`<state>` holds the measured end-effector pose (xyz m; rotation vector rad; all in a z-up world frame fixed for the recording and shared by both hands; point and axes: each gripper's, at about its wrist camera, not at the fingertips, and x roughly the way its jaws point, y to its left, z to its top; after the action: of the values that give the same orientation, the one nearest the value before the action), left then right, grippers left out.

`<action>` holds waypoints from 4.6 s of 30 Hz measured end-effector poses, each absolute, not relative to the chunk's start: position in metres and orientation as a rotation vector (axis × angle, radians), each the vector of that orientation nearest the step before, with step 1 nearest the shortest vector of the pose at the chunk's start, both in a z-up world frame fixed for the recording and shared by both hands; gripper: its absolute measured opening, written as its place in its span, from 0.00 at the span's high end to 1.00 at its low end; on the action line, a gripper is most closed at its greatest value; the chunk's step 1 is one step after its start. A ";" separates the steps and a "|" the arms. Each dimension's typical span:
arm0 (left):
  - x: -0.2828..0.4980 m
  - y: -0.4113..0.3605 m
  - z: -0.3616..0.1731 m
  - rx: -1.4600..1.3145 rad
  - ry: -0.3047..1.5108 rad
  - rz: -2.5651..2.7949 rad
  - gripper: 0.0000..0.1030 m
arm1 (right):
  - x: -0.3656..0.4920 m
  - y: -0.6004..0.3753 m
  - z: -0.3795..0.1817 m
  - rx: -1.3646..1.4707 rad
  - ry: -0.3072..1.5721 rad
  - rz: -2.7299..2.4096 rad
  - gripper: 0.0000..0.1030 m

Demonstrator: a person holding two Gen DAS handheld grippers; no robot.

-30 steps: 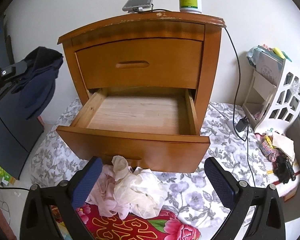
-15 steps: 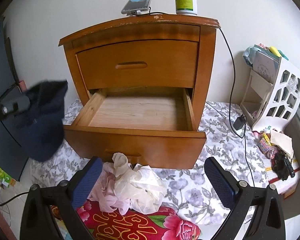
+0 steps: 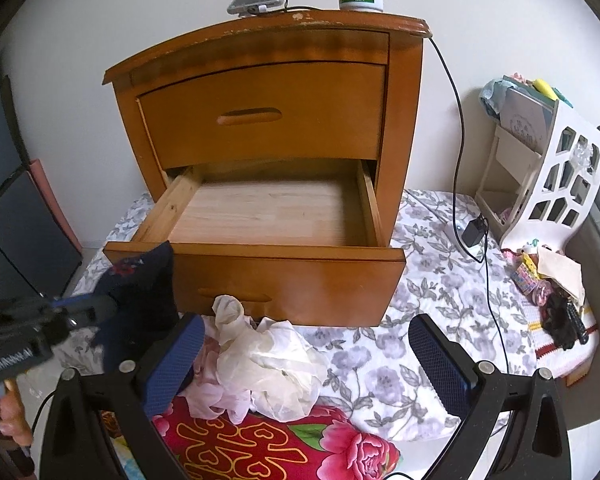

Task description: Take underwear out of drawer

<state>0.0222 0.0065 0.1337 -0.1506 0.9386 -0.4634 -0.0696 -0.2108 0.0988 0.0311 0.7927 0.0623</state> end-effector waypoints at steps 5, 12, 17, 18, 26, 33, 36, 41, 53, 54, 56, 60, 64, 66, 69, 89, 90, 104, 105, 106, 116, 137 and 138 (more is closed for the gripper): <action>0.028 -0.004 0.118 -0.148 0.990 -0.466 0.90 | -0.065 -0.214 0.093 0.036 0.808 0.059 0.00; 0.032 -0.015 0.096 -0.139 1.062 -0.476 0.90 | -0.059 -0.216 0.086 0.038 0.829 0.060 0.00; 0.031 -0.021 0.085 -0.137 1.098 -0.486 0.90 | -0.057 -0.218 0.083 0.041 0.840 0.055 0.00; 0.030 -0.022 0.084 -0.135 1.102 -0.490 0.90 | -0.057 -0.218 0.083 0.041 0.841 0.055 0.00; 0.027 -0.026 0.065 -0.147 1.166 -0.488 0.90 | -0.056 -0.216 0.080 0.038 0.848 0.060 0.00; 0.036 -0.026 0.056 -0.175 1.179 -0.458 0.90 | -0.055 -0.216 0.079 0.038 0.856 0.059 0.00; 0.041 -0.028 0.050 -0.175 1.193 -0.447 0.90 | -0.053 -0.214 0.076 0.037 0.866 0.062 0.00; 0.049 -0.038 0.034 -0.166 1.234 -0.450 0.90 | -0.050 -0.212 0.071 0.032 0.885 0.065 0.00; 0.051 -0.040 0.027 -0.154 1.268 -0.448 0.89 | -0.043 -0.212 0.063 0.033 0.912 0.062 0.00; 0.052 -0.040 0.028 -0.153 1.267 -0.446 0.89 | -0.043 -0.212 0.062 0.032 0.913 0.064 0.00; 0.051 -0.037 0.031 -0.151 1.266 -0.445 0.83 | -0.042 -0.211 0.061 0.030 0.915 0.066 0.00; 0.049 -0.033 0.040 -0.144 1.249 -0.446 0.67 | -0.042 -0.211 0.061 0.028 0.916 0.066 0.00; 0.047 -0.030 0.051 -0.135 1.225 -0.449 0.62 | -0.042 -0.210 0.062 0.025 0.914 0.064 0.00; 0.047 -0.027 0.060 -0.133 1.203 -0.448 0.59 | -0.043 -0.210 0.063 0.025 0.912 0.062 0.00; 0.048 -0.019 0.078 -0.122 1.147 -0.422 0.52 | -0.043 -0.211 0.066 0.024 0.903 0.059 0.00; 0.054 0.060 0.124 -0.142 0.932 -0.073 0.15 | -0.044 -0.202 0.082 0.019 0.861 0.066 0.00; 0.054 0.059 0.122 -0.133 0.929 -0.065 0.13 | -0.044 -0.200 0.082 0.019 0.860 0.069 0.00; 0.047 0.057 0.126 -0.065 0.883 -0.009 0.10 | -0.042 -0.191 0.089 0.026 0.847 0.085 0.00; 0.047 0.056 0.126 -0.050 0.883 0.002 0.10 | -0.042 -0.190 0.089 0.026 0.846 0.085 0.00; 0.047 0.056 0.126 -0.038 0.882 0.012 0.10 | -0.042 -0.190 0.089 0.026 0.846 0.084 0.00; 0.044 0.054 0.128 -0.009 0.877 0.043 0.10 | -0.042 -0.194 0.090 0.038 0.846 0.066 0.00; 0.040 0.044 0.130 0.009 0.879 0.022 0.10 | -0.043 -0.191 0.089 0.041 0.851 0.071 0.00; 0.039 0.044 0.130 0.012 0.879 0.026 0.10 | -0.042 -0.191 0.089 0.041 0.852 0.072 0.00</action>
<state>0.0393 0.0442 0.1304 0.0122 0.8794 0.0260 -0.0424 -0.1907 0.0886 0.0412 0.8525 0.0718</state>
